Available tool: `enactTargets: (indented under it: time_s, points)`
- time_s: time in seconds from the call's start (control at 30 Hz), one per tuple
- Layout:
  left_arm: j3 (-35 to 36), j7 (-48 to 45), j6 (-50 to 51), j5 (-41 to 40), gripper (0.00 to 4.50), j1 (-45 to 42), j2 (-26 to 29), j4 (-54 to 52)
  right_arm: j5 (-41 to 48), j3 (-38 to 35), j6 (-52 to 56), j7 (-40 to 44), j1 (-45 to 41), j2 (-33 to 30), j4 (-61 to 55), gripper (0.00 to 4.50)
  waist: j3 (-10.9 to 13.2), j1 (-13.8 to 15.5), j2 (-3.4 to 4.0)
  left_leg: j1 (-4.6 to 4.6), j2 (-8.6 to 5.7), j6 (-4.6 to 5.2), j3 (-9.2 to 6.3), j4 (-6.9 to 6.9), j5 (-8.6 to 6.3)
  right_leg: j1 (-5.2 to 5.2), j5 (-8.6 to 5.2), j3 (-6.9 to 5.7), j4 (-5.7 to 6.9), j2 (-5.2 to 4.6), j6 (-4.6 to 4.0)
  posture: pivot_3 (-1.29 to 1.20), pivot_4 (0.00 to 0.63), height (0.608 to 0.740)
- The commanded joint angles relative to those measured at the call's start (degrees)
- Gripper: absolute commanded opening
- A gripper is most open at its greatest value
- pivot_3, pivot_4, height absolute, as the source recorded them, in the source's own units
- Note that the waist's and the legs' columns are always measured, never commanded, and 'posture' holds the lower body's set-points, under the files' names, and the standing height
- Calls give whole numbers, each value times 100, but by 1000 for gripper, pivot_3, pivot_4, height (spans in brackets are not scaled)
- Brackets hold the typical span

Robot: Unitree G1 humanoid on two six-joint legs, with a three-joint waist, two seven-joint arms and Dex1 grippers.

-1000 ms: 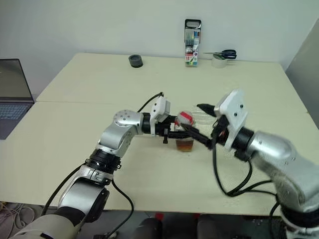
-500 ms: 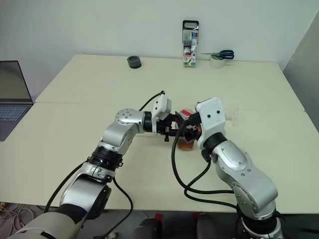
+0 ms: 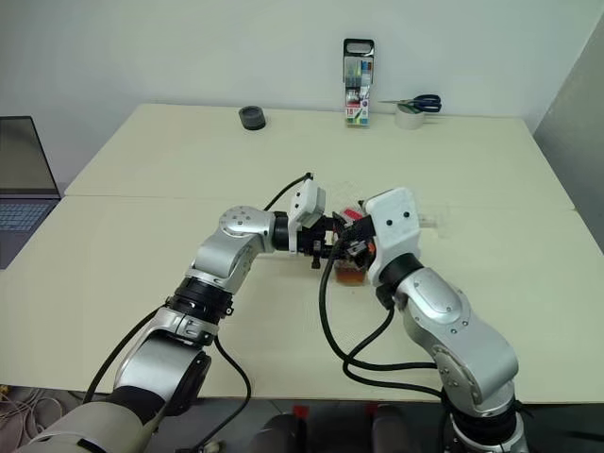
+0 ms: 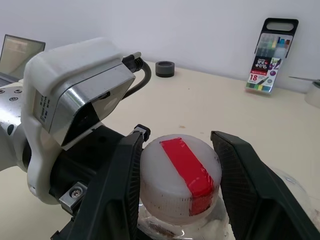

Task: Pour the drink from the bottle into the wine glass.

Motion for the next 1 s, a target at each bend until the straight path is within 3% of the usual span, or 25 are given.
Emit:
enactTargets:
  time_s: [0.03, 0.23, 0.4, 0.5, 0.57, 0.7, 0.83, 1.0]
  points:
    - [148, -69, -162, -50, 1807, -170, 47, -128, -51, -95, -166, 260, 5, -157, -70, 1824, 0, 0, 0, 0, 0, 0, 0, 0, 0, 0, 0, 0, 0, 0, 0, 0, 150, 740]
    - [55, -232, -378, 22, 1801, -192, 40, -93, 1069, -363, -1006, 3598, -431, -1876, 952, 1824, 2, -5, 3, 0, -9, 3, 12, 2, -1, 6, 0, -1, -7, -2, 0, 0, 150, 740]
    - [32, -290, -459, 48, 1799, -159, 22, -121, 1813, -649, -538, 4690, -1076, -2508, 1951, 1824, 4, -22, 6, 3, 2, 26, 19, -1, -10, 6, 0, -7, -3, 6, -1, 0, 150, 740]
    - [58, -260, -466, 68, 1797, -162, 4, -93, 1741, -879, -666, 4405, -976, -2457, 1888, 1824, 4, -19, 6, 2, 3, 25, 12, -2, -10, 5, 1, -8, 1, 5, -2, 0, 150, 740]
    - [80, -231, -452, 72, 1797, -160, -1, -91, 1580, -1080, -799, 4086, -772, -2422, 1707, 2550, 4, -16, 6, 0, 3, 20, 10, -1, -7, 3, 1, -4, 1, -2, -2, 0, 150, 740]
    - [95, -160, -449, 80, 1796, -180, -20, -13, 2430, -1783, 79, 2505, 219, -1775, -154, 2645, 2, 27, 6, -7, 20, 8, -8, 2, 0, 5, 1, -11, 2, -13, -2, 0, 150, 740]
    - [112, -134, -458, 106, 1796, -261, -52, 117, 1841, -1236, 217, 1120, 419, -978, -713, 2645, 2, 1, 6, -12, 8, 4, -3, 3, 2, -3, 1, 2, 7, -20, -2, 0, 150, 740]
    - [109, -153, -478, 111, 1794, -326, -65, 202, 700, -317, -82, 54, 141, -308, -451, 2645, 1, -21, 7, 3, -10, 13, 0, 6, 9, -1, 0, 3, 18, -7, -1, 0, 150, 740]
